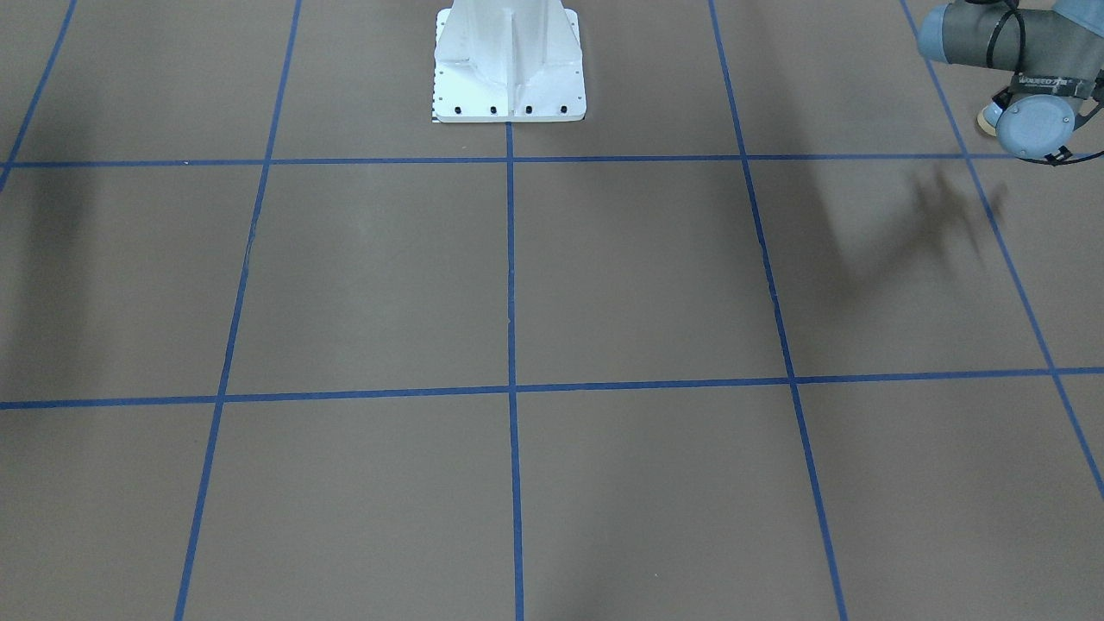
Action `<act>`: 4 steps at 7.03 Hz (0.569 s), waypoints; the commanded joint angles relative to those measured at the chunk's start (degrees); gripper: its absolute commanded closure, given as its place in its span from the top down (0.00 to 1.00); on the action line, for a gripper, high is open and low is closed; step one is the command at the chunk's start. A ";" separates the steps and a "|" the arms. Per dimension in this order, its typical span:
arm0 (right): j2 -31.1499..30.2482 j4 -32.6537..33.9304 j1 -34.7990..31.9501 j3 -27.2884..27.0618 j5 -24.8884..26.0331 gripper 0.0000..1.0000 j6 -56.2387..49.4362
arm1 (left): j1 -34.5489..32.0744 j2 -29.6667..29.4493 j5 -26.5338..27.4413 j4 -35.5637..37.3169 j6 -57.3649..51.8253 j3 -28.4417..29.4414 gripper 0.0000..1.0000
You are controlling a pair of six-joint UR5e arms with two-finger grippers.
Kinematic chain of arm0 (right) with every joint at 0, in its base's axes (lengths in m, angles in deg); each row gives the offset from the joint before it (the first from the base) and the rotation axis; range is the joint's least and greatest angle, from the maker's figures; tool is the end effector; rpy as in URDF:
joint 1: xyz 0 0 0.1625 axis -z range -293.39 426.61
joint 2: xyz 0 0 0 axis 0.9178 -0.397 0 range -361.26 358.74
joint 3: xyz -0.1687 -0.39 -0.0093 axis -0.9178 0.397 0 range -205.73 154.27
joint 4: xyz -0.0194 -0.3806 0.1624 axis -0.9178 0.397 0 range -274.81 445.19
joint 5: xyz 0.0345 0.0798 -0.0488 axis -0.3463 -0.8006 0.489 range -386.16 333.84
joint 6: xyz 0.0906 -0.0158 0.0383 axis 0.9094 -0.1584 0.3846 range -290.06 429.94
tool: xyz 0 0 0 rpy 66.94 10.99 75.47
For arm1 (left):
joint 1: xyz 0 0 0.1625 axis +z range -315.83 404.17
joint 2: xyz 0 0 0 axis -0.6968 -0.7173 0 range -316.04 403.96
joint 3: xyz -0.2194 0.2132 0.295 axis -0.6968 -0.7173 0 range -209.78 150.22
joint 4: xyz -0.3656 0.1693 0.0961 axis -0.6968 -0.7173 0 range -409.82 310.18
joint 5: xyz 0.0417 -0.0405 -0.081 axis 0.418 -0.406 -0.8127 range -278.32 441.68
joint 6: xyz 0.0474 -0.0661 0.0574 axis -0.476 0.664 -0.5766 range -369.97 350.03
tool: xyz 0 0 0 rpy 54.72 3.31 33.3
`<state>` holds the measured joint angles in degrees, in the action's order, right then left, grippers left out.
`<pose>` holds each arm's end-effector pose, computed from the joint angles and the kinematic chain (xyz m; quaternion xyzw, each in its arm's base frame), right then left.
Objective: Place and press bell with both arms
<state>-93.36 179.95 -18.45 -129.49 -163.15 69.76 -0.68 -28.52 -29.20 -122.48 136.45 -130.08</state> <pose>0.0192 -0.4791 0.5634 0.0387 -0.3999 -0.0648 0.9134 0.1530 -0.2901 0.7431 -0.1551 -0.2260 -0.7674 0.5797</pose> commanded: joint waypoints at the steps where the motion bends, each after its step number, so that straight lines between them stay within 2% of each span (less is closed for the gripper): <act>1: 0.52 0.16 0.69 0.14 0.32 1.00 0.00 | 0.81 -2.21 -2.14 2.94 2.55 0.72 1.00; 4: -0.27 0.16 0.69 0.15 0.41 1.00 0.00 | 1.52 -6.09 -2.15 2.79 6.76 6.95 1.00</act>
<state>-93.40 180.11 -17.79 -129.38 -162.81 69.76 0.59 -33.31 -31.31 -119.75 141.49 -125.13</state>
